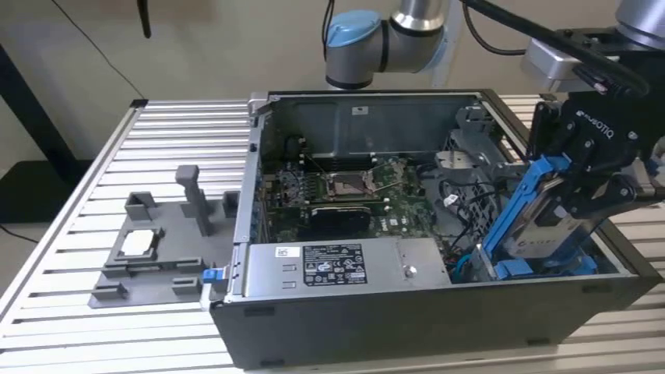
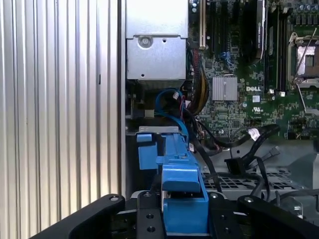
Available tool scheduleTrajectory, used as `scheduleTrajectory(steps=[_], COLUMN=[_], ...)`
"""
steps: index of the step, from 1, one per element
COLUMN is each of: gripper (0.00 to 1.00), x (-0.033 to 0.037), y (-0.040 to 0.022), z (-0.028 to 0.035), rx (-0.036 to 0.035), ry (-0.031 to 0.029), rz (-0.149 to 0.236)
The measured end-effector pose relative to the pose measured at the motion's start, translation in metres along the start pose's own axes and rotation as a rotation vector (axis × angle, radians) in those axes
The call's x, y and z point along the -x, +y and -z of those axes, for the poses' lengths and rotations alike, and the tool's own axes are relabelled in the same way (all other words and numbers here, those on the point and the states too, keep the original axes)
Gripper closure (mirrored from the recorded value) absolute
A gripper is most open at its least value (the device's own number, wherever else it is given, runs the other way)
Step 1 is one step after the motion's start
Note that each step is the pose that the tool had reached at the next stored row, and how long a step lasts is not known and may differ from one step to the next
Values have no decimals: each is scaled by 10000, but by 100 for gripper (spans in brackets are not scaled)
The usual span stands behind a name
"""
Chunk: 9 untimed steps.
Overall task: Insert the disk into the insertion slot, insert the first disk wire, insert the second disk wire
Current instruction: 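Insert the disk into the insertion slot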
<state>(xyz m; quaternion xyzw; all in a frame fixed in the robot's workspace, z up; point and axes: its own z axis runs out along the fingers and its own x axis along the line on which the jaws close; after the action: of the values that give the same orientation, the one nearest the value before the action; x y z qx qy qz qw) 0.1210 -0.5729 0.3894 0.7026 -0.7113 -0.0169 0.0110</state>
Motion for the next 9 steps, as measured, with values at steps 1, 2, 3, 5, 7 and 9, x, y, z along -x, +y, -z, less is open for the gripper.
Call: scheduleTrajectory(steps=[1, 2, 3, 5, 7, 9], gripper=[67, 67, 67, 67, 67, 66], x=[0, 0, 0, -1, 0, -1], y=[-1, -1, -2, -3, -4, -4], z=[-19, -36, -55, -87, -100, -100], rx=[0, 0, 0, -1, -1, -1], ry=[0, 1, 0, 1, 2, 5], rz=[6, 14, 20, 34, 39, 40])
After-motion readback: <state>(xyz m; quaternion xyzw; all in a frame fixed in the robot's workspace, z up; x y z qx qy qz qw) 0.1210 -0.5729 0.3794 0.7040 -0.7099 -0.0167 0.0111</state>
